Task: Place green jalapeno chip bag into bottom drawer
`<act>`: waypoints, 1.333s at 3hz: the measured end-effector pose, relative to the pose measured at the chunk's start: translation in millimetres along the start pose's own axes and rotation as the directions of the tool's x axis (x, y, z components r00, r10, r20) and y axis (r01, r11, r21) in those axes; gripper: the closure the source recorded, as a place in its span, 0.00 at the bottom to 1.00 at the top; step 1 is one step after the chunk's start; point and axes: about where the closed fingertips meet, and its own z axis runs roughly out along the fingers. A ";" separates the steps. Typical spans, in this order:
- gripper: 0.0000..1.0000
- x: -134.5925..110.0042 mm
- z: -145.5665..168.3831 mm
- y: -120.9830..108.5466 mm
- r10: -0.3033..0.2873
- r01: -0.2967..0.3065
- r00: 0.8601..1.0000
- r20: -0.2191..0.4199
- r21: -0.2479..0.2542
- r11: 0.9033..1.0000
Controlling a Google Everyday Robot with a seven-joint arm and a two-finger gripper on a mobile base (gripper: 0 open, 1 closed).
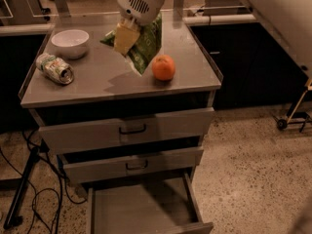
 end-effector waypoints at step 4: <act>1.00 25.1 38.8 71.0 0.154 -0.152 0.988 0.012 -0.087 0.985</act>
Offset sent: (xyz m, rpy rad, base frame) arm -0.0294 -0.0044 -0.0098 0.0041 0.0348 -0.0371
